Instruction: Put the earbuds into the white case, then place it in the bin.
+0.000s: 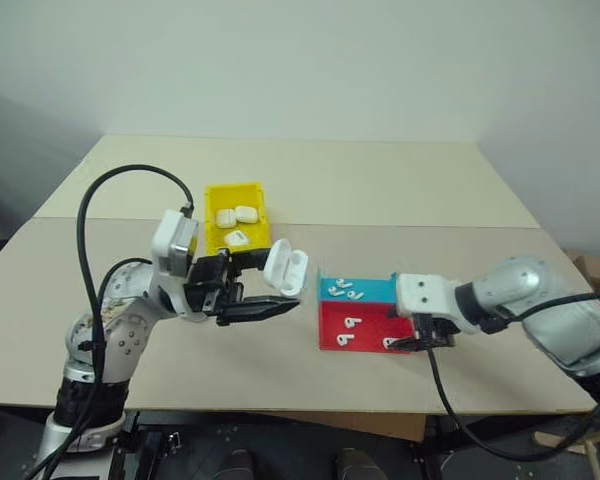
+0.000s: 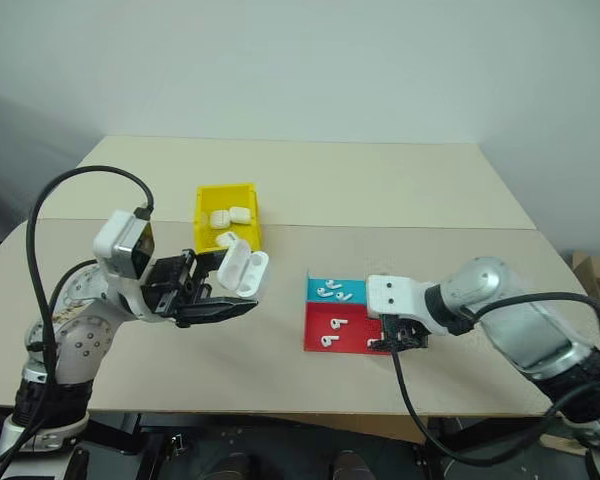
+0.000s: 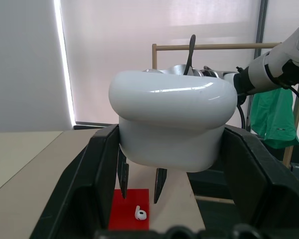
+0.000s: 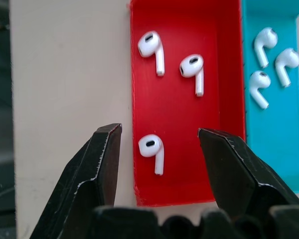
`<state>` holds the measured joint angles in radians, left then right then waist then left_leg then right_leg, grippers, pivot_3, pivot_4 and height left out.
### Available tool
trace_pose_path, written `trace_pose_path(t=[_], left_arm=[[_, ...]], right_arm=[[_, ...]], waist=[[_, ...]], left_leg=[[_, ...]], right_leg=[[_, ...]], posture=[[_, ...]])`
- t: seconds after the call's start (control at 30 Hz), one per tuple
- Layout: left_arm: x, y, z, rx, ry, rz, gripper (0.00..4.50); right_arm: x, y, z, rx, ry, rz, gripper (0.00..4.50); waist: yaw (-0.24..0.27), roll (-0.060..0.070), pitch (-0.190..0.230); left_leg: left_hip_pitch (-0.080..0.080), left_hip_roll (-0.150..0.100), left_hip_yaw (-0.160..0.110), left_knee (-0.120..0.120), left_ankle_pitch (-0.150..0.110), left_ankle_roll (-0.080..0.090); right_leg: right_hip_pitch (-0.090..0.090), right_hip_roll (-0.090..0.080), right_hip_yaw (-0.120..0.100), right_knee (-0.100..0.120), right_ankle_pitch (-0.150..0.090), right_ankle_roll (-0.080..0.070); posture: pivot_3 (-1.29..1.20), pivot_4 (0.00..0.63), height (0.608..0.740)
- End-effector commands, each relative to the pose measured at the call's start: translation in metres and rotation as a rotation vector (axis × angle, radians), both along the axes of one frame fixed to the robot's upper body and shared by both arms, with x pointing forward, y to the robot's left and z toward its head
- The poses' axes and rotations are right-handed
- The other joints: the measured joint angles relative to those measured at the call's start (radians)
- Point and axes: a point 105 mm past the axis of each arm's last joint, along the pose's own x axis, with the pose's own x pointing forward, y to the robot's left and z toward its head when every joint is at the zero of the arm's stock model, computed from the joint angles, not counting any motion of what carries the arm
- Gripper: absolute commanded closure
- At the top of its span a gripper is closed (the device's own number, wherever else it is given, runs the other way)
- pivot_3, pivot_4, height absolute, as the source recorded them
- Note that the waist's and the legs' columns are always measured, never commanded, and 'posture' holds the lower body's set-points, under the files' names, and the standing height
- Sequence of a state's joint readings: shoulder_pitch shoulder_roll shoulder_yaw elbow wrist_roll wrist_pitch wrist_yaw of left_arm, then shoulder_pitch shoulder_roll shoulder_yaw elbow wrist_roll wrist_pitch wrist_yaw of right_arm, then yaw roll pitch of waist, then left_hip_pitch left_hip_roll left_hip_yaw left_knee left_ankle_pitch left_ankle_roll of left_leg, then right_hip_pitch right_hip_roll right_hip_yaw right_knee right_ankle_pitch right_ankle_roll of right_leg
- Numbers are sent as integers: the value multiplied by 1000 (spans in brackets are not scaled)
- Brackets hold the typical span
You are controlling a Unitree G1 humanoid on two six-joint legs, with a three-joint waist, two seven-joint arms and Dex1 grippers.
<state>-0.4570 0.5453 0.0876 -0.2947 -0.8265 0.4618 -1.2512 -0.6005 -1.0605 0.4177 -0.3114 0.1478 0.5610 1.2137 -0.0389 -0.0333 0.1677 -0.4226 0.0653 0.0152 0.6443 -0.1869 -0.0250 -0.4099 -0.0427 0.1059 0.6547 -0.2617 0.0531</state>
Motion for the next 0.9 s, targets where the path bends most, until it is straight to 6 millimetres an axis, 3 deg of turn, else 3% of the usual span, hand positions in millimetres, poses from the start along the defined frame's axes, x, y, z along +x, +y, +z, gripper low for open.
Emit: trace_pose_path(t=[0.03, 0.57, 0.67, 0.83, 0.9], left_arm=[[-8, -2, 6, -17, -36, -10, 1727], [-9, -1, 6, -21, -29, 41, 1727], [-9, -1, 7, -20, -30, 47, 1727], [-9, -1, 7, -20, -28, 51, 1727], [-9, 0, 7, -21, -28, 51, 1727]], right_arm=[[6, -2, 1, -75, -49, 29, 1569], [14, 0, -20, -102, 20, 25, 1569], [14, 1, -21, -100, 28, 24, 2108], [14, 1, -23, -93, 32, 18, 3780], [13, 1, -22, -91, 29, 21, 3873]], waist=[[-2, 0, 0], [-3, 0, 0], [-3, 0, 0], [-3, 0, 0], [-3, 0, 0]], left_leg=[[0, 0, 0, 0, 0, 0], [0, 0, 0, 0, 0, 0], [0, 0, 0, 0, 0, 0], [1, 0, 0, 0, 0, 0], [1, 0, -1, 0, 0, 0]], right_leg=[[0, 0, 0, 0, 0, 0], [0, 0, 0, 0, 0, 0], [0, 0, 0, 0, 0, 0], [1, 0, 0, 0, 0, 0], [1, 0, 0, 0, 0, 0]], posture=[[0, 150, 740], [0, 150, 740], [0, 150, 740], [0, 150, 740], [0, 150, 740]])
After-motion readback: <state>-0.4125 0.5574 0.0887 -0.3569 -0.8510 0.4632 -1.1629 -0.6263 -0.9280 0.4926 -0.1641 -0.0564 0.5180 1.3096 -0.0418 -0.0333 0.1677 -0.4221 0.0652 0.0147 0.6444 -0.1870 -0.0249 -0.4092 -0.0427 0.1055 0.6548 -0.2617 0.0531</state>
